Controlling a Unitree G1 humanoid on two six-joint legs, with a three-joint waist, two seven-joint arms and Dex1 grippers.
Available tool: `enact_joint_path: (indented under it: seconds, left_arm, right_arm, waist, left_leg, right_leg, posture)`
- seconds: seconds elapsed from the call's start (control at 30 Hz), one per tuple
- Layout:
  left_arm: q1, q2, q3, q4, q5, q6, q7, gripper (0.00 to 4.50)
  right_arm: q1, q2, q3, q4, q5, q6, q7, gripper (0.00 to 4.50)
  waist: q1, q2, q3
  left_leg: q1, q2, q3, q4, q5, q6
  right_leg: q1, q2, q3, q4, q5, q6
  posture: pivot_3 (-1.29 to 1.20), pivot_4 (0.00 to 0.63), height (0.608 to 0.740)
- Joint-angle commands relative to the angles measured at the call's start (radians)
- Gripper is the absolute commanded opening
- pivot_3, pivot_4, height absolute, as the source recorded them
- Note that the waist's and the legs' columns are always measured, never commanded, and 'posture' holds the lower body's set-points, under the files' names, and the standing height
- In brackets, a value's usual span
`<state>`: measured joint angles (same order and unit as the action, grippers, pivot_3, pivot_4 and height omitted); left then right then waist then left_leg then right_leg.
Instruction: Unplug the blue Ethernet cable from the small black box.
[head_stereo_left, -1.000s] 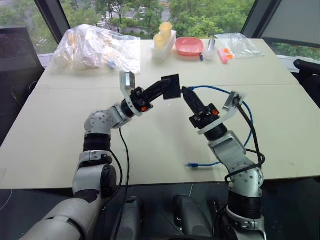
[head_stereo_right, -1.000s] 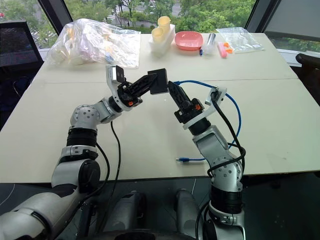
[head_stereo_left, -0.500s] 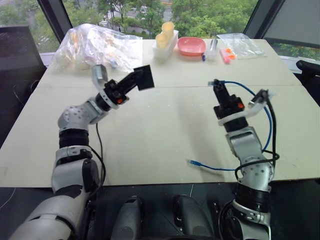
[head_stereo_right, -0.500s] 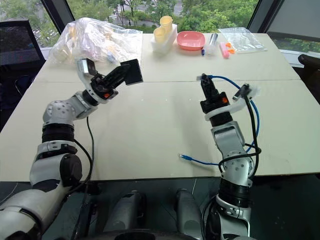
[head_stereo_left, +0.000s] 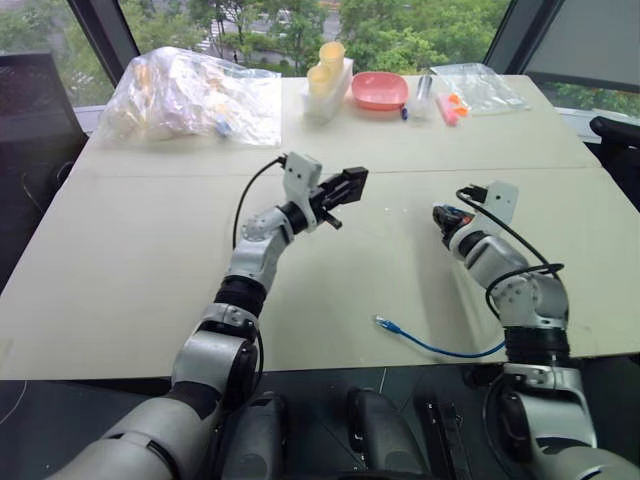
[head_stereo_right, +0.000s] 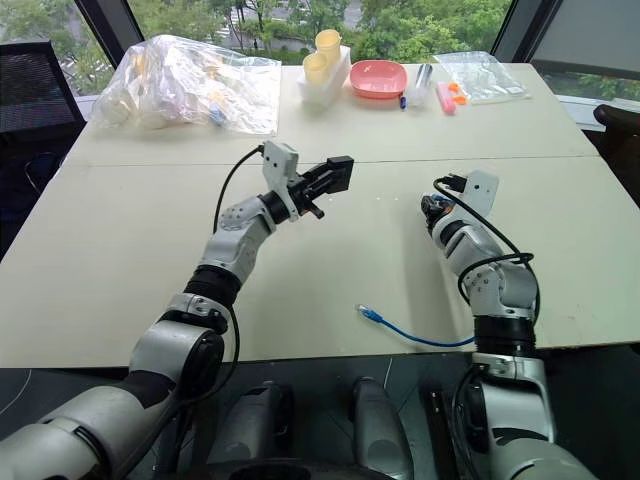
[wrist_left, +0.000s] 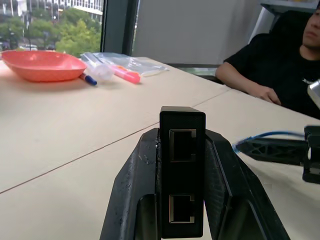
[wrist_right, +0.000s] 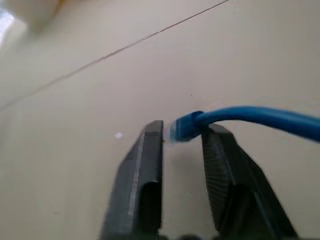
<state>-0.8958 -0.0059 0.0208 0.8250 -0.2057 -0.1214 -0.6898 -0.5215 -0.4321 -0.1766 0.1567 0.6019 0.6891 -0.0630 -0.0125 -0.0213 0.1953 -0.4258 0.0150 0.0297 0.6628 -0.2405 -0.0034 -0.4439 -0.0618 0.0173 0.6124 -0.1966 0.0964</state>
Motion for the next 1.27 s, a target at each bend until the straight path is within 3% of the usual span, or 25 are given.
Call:
enact_joint_path:
  seconds: [0.03,0.1,0.27,0.4,0.47,0.7,0.9,1.03,1.13,1.27]
  left_arm:
    - [-0.034,-0.019,-0.011,0.022,0.025,-0.073,0.017,0.5]
    - [-0.04,-0.032,-0.017,0.05,0.038,-0.101,0.024,0.5]
    - [-0.059,-0.061,-0.02,0.133,0.072,-0.17,0.062,0.5]
    - [-0.068,-0.081,-0.019,0.184,0.083,-0.207,0.053,0.5]
    - [-0.07,-0.085,-0.026,0.204,0.096,-0.23,0.039,1.56]
    - [-0.076,-0.067,-0.042,0.239,0.135,-0.259,0.037,4.41]
    - [-0.055,-0.006,-0.011,0.053,0.049,-0.097,-0.073,4.46]
    - [0.03,0.135,0.001,-0.306,-0.053,0.254,-0.143,4.46]
    - [0.141,0.3,0.022,-0.554,-0.128,0.491,-0.193,4.46]
    - [0.299,0.44,0.048,-0.744,-0.16,0.605,-0.19,4.46]
  right_arm:
    - [0.015,-0.07,0.066,-0.089,-0.022,0.129,0.11,3.47]
    - [0.047,-0.104,0.079,-0.17,-0.005,0.21,0.153,4.47]
    - [0.144,-0.14,0.041,-0.391,0.071,0.313,0.25,4.47]
    - [0.176,-0.092,-0.009,-0.435,0.086,0.302,0.249,4.47]
    - [0.184,-0.078,-0.018,-0.438,0.072,0.294,0.246,4.5]
    - [0.204,-0.049,-0.04,-0.437,0.051,0.279,0.25,4.5]
    - [0.232,-0.075,-0.054,-0.472,0.052,0.262,0.305,4.5]
    - [0.282,-0.129,-0.072,-0.524,0.06,0.261,0.374,4.5]
    - [0.347,-0.175,-0.082,-0.588,0.078,0.237,0.456,4.5]
    - [0.414,-0.158,-0.112,-0.663,0.104,0.152,0.528,4.5]
  waist:
    - [0.0,0.0,0.0]
    - [0.0,0.0,0.0]
    - [0.004,0.0,0.0]
    - [0.003,0.0,0.0]
    - [0.004,0.0,0.0]
    - [0.002,0.0,0.0]
    - [0.002,0.0,0.0]
    - [-0.005,0.0,0.0]
    - [-0.009,0.001,-0.001]
    - [-0.006,0.001,-0.001]
  left_leg:
    - [0.0,0.0,0.0,0.0,0.0,0.0]
    - [0.0,0.0,0.0,0.0,0.0,0.0]
    - [0.0,0.0,-0.001,0.001,0.0,0.0]
    - [0.0,0.0,-0.001,0.002,0.0,0.0]
    - [0.0,0.0,-0.001,0.002,0.0,0.0]
    - [0.0,0.0,-0.001,0.002,0.0,0.0]
    - [0.0,0.0,-0.001,0.002,0.0,0.0]
    - [0.0,0.001,-0.001,0.001,0.0,0.0]
    - [0.001,0.002,-0.002,0.0,0.0,0.0]
    - [0.003,0.003,-0.003,0.0,0.0,0.0]
  right_leg:
    - [0.0,0.0,0.0,0.0,0.0,0.0]
    - [0.0,0.0,0.0,0.0,0.0,0.0]
    - [0.0,0.0,-0.001,0.0,0.0,0.001]
    - [0.001,0.0,-0.001,0.0,0.0,0.001]
    - [0.001,0.0,-0.001,0.0,0.0,0.001]
    - [0.001,0.0,-0.001,0.0,0.0,0.001]
    - [0.001,0.0,-0.001,0.0,0.0,0.001]
    - [0.001,0.0,-0.001,0.0,0.0,0.001]
    - [0.001,0.002,0.0,0.001,0.0,0.001]
    - [0.001,0.003,-0.001,0.002,-0.002,-0.002]
  posture:
    - [0.0,0.15,0.74]
    - [0.0,0.15,0.74]
    - [0.0,0.15,0.74]
    - [0.0,0.15,0.74]
    - [0.0,0.15,0.74]
    - [0.0,0.15,0.74]
    - [0.0,0.15,0.74]
    - [0.0,0.15,0.74]
    - [0.0,0.15,0.74]
    - [0.0,0.15,0.74]
